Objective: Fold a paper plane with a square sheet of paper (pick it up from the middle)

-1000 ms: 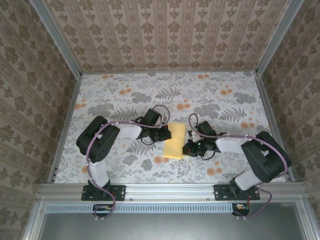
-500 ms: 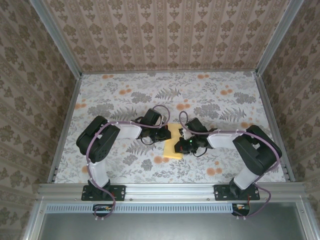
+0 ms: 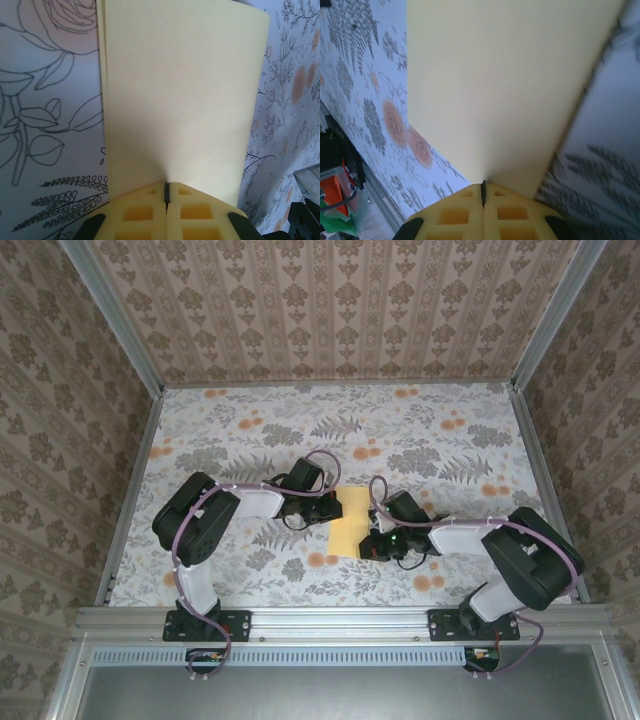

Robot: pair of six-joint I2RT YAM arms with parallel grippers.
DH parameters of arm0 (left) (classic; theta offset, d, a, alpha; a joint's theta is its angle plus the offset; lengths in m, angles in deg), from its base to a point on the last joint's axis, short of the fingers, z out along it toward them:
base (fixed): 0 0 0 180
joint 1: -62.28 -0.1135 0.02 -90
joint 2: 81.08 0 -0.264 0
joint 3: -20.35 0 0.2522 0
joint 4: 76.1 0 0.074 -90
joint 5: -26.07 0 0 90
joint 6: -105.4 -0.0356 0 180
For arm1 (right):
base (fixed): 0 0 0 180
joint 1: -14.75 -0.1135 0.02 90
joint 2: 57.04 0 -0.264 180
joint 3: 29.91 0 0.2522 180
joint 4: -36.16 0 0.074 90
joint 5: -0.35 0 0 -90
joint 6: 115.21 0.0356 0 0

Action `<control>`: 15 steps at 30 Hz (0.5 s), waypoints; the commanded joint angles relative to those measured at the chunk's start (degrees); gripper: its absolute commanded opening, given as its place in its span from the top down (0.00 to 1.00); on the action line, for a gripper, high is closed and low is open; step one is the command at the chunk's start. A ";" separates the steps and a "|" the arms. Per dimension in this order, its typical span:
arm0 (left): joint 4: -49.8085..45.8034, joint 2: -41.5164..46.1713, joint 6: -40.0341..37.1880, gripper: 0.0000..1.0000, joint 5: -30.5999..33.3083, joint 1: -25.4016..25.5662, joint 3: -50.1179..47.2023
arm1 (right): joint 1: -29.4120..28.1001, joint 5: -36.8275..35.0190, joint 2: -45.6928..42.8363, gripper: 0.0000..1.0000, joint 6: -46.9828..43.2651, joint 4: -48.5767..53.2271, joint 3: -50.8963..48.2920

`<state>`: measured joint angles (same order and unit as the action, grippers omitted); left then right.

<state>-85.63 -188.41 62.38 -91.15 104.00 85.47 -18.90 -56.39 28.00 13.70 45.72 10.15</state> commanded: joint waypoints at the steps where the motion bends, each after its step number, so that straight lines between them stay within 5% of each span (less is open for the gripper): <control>1: -18.91 -8.30 0.04 1.00 12.34 0.66 -6.77 | 0.11 -2.80 -2.66 1.00 -1.50 10.08 -3.88; 8: -18.10 0.72 0.09 1.00 14.51 -1.86 -8.84 | 0.78 -7.09 -13.75 1.00 -0.66 16.15 3.87; 15: -20.55 16.33 4.32 1.00 22.66 -4.54 -13.37 | 0.78 -8.27 -4.04 1.00 1.25 10.46 13.20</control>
<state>-92.86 -173.94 64.37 -79.52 100.17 75.59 -18.39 -62.93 19.23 13.96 57.78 20.49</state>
